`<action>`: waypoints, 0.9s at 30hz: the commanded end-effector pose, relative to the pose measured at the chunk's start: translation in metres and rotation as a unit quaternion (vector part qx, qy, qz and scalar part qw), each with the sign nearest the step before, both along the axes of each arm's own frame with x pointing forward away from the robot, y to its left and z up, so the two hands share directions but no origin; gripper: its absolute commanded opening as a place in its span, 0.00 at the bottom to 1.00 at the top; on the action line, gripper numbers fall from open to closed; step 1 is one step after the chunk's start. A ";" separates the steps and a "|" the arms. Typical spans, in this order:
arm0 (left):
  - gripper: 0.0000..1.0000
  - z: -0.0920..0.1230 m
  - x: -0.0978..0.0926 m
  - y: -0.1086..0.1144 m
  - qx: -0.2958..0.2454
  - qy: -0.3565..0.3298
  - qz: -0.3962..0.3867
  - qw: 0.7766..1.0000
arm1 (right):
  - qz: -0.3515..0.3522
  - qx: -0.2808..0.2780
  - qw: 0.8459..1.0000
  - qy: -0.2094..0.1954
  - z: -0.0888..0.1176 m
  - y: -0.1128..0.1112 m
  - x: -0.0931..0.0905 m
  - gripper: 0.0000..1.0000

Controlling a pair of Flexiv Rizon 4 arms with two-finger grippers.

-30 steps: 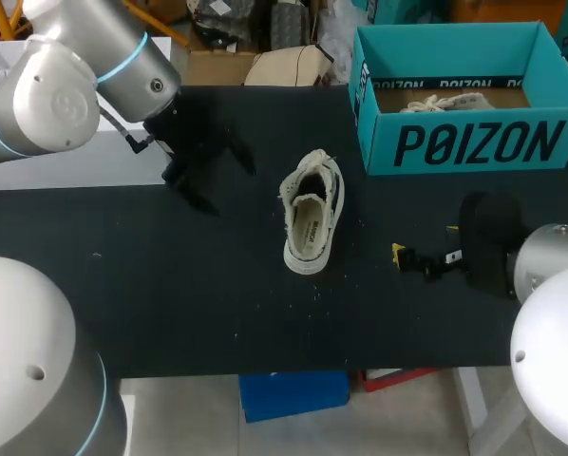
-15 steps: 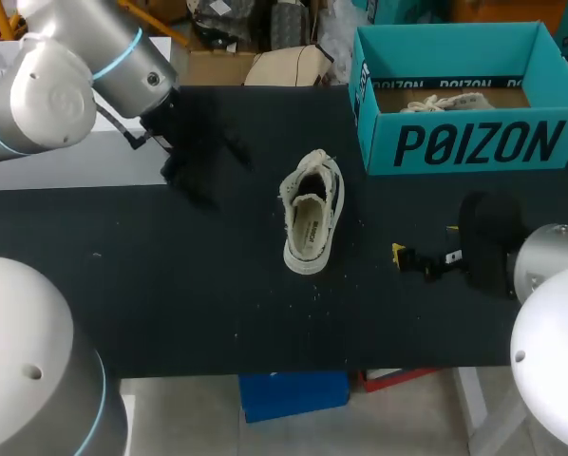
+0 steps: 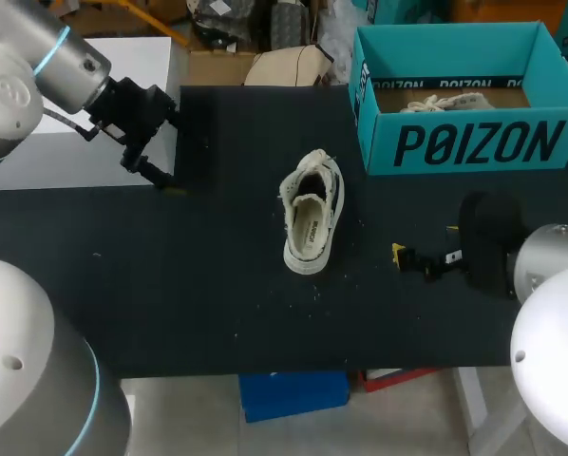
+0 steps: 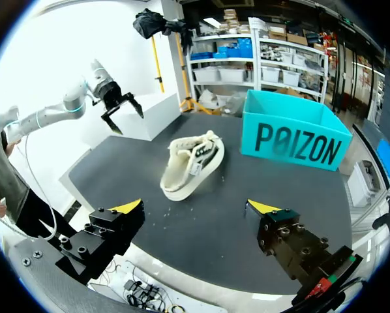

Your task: Take the shoe out of the shoebox, open the shoe tongue, remove and reinsert the insole, then place the shoe into the shoebox

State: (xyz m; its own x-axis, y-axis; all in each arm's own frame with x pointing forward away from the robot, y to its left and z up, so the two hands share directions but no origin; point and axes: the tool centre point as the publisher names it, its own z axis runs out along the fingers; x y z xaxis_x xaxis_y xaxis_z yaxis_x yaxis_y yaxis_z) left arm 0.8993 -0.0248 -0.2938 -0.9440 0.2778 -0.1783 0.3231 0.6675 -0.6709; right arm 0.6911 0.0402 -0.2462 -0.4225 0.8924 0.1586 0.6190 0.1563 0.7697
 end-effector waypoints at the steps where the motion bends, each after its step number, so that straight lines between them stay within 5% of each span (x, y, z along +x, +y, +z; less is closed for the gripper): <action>1: 1.00 0.009 -0.022 0.008 -0.005 -0.019 0.039 0.999 | -0.002 0.000 1.000 -0.002 -0.002 0.002 -0.001 1.00; 14: 1.00 0.014 -0.036 0.022 -0.008 0.008 0.089 0.996 | -0.002 0.000 1.000 -0.002 -0.002 0.002 -0.001 1.00; 21: 1.00 0.014 -0.036 0.022 -0.008 0.008 0.089 0.996 | 0.036 -0.104 0.983 0.150 0.002 0.014 0.010 1.00; 27: 1.00 0.014 -0.036 0.022 -0.008 0.008 0.089 0.996 | 0.015 -0.088 0.973 0.213 0.000 0.034 0.025 1.00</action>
State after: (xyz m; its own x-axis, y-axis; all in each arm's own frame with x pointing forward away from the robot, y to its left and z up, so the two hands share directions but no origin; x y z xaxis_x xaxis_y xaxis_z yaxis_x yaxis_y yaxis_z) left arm 0.8643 -0.0024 -0.2790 -0.9811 0.1044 -0.1629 0.1888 0.7008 -0.6879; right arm 0.7016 0.0661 -0.2483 -0.3962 0.9079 0.1369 0.7280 0.2198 0.6494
